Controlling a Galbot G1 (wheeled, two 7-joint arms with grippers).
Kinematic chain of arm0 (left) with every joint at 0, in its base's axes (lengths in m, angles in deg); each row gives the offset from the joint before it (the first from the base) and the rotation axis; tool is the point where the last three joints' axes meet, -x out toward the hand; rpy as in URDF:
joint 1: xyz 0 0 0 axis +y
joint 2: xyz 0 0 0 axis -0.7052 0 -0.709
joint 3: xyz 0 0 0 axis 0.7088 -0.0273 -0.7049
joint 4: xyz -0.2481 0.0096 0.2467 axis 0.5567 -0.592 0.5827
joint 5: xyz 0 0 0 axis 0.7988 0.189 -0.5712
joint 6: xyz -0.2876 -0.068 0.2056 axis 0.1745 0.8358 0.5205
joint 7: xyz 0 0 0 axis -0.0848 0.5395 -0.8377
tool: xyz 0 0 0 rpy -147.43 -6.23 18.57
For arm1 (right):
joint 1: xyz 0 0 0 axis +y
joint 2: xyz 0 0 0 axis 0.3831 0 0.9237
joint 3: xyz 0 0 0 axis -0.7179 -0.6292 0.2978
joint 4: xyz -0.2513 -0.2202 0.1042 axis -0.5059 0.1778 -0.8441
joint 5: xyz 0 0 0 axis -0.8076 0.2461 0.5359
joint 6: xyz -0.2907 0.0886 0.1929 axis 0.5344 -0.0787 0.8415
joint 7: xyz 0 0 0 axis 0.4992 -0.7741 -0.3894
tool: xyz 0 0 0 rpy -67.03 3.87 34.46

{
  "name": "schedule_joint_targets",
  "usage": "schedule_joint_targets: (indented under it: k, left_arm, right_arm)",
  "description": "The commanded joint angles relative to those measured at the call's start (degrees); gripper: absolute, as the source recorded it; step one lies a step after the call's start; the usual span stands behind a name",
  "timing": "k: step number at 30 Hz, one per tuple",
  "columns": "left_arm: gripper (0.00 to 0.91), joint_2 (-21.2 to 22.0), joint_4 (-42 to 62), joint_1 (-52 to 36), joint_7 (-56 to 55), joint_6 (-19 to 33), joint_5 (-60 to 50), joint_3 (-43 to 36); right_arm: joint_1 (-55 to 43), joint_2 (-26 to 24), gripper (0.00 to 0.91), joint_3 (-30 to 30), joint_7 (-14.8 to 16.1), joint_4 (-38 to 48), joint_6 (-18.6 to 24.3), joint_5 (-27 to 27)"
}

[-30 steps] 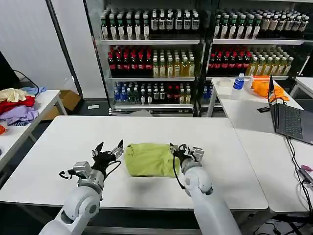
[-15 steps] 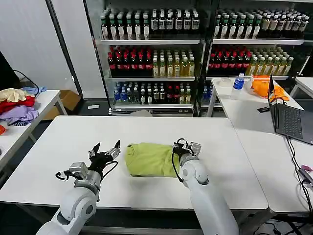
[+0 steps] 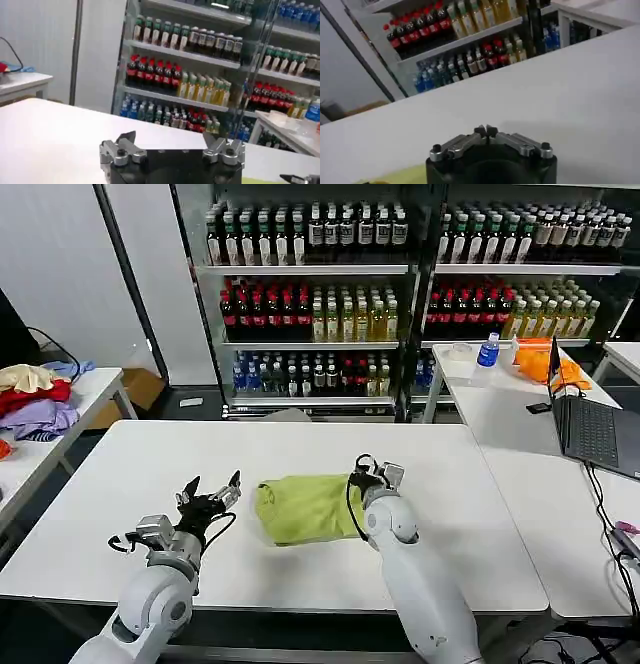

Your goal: Fold and organize the clothes.

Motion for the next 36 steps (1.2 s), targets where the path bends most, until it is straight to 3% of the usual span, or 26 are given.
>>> schedule_joint_targets:
  k: [1,2,3,7,9,11,12,15,19,24,31,36]
  left_arm:
    - [0.907,-0.07,-0.23,0.04,0.05,-0.01,0.18,0.04]
    - [0.907,-0.08,-0.33,0.06,0.05,-0.01,0.2,0.06]
    - [0.907,-0.1,-0.42,0.1,0.08,-0.01,0.21,0.09]
    - [0.907,-0.24,-1.27,0.49,0.28,0.01,-0.18,0.2]
    - [0.907,-0.37,-2.04,0.87,0.45,0.16,-0.8,0.15]
    - [0.907,-0.35,-2.54,1.26,0.52,0.21,-1.4,-0.05]
    - [0.907,-0.3,-2.99,1.64,0.64,0.3,-1.92,-0.18]
    - [0.907,-0.13,-4.03,2.63,0.77,0.62,-3.31,-0.43]
    - [0.907,0.0,-5.31,3.8,1.13,1.47,-5.38,-0.56]
    - [0.907,-0.3,-6.92,5.06,1.73,1.91,-7.77,-0.1]
    - [0.907,-2.14,-8.63,6.85,3.35,1.9,-8.75,-0.02]
    - [0.907,-3.45,-9.4,7.68,6.1,2.78,-9.34,0.06]
  right_arm:
    - [-3.37,0.13,0.0,-0.25,1.58,4.94,-1.08,-5.57]
    - [-2.77,-0.26,0.403,-0.36,2.74,4.27,-1.18,-6.66]
    - [-2.06,-0.68,0.907,-0.51,3.97,3.56,-0.94,-7.57]
    - [2.74,-3.34,0.907,-1.76,5.44,-4.7,1.36,-11.55]
    - [6.71,-5.62,0.907,-1.83,5.84,-9.28,9.18,-16.74]
    - [9.49,-7.33,0.907,-1.27,6.17,-13.15,13.62,-19.05]
    - [12.56,-8.19,0.907,-0.64,6.45,-16.02,18.56,-21.93]
    - [19.57,-11.27,0.907,0.9,6.92,-21.55,22.5,-26.39]
    - [28.64,-13.59,0.907,4.53,6.79,-31.08,22.23,-27.11]
    - [42.44,-14.36,0.907,11.06,9.15,-43.52,21.85,-29.03]
    - [54.56,-12.36,0.907,16.11,9.6,-52.03,20.77,-30.91]
    - [58.09,-12.21,0.907,18.62,10.01,-54.91,21.12,-31.63]
